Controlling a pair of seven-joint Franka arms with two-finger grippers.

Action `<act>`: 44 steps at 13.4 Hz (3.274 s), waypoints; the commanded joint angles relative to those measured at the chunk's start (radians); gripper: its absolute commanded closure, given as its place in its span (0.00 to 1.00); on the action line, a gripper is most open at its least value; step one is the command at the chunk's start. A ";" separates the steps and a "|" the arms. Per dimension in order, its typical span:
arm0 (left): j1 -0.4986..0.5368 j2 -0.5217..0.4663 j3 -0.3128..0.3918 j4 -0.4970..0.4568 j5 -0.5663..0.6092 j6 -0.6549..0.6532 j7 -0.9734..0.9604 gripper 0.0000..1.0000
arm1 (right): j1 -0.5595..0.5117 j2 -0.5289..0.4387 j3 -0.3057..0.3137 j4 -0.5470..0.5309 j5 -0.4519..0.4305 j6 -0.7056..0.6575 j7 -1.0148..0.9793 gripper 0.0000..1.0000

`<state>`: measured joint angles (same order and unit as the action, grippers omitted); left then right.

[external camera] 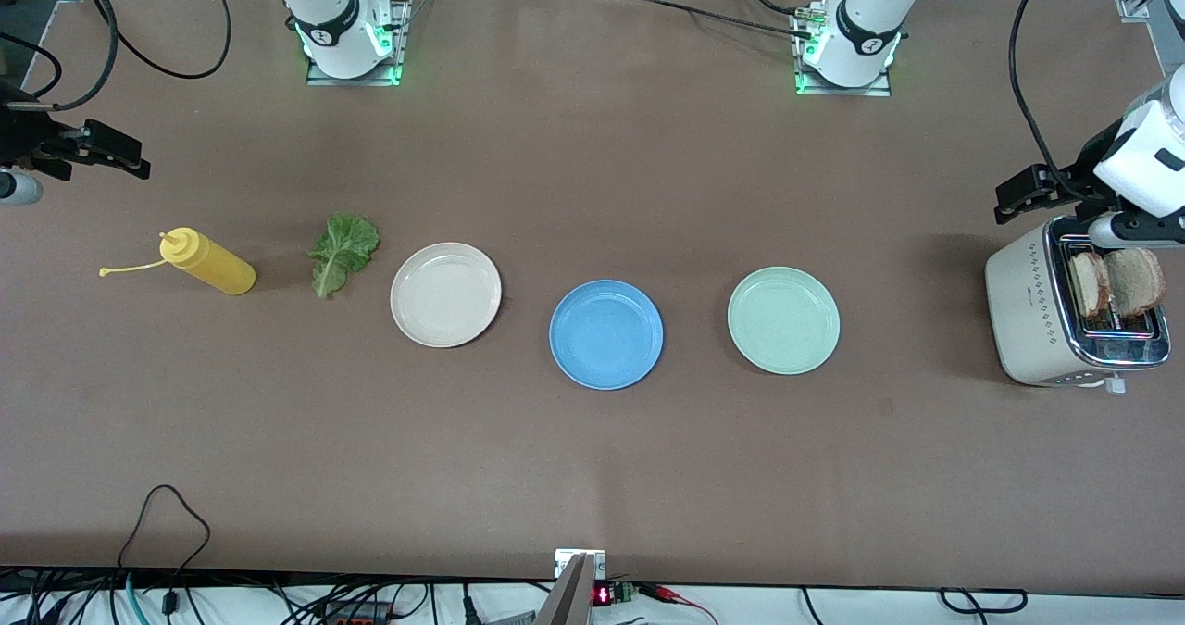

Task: Make sandwich in blue plate with both arms
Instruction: 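Reach the right gripper to the lettuce while the left gripper reaches the toaster, then grasp the lettuce with the right gripper while the left gripper lifts bread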

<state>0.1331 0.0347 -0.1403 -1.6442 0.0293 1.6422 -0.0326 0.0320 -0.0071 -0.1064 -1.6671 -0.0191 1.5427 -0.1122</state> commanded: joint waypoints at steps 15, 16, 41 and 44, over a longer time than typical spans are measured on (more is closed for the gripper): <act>0.279 0.203 0.005 -0.048 -0.011 0.208 0.391 0.00 | 0.005 0.035 0.007 -0.005 0.010 -0.006 0.000 0.00; 0.307 0.223 0.005 -0.049 -0.011 0.214 0.430 0.00 | 0.006 0.050 0.011 -0.005 0.007 -0.007 -0.004 0.00; 0.335 0.317 -0.216 0.336 -0.005 -0.269 0.371 1.00 | 0.109 0.346 0.014 -0.554 0.001 0.941 0.105 0.00; 0.297 0.333 -0.359 0.250 -0.202 -0.155 0.101 1.00 | 0.111 0.363 0.016 -0.554 0.001 0.941 0.105 0.00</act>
<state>0.4499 0.3387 -0.4350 -1.3399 -0.0789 1.4128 0.1883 0.1395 0.3485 -0.0919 -2.2228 -0.0193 2.4749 -0.0186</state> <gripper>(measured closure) 0.912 0.000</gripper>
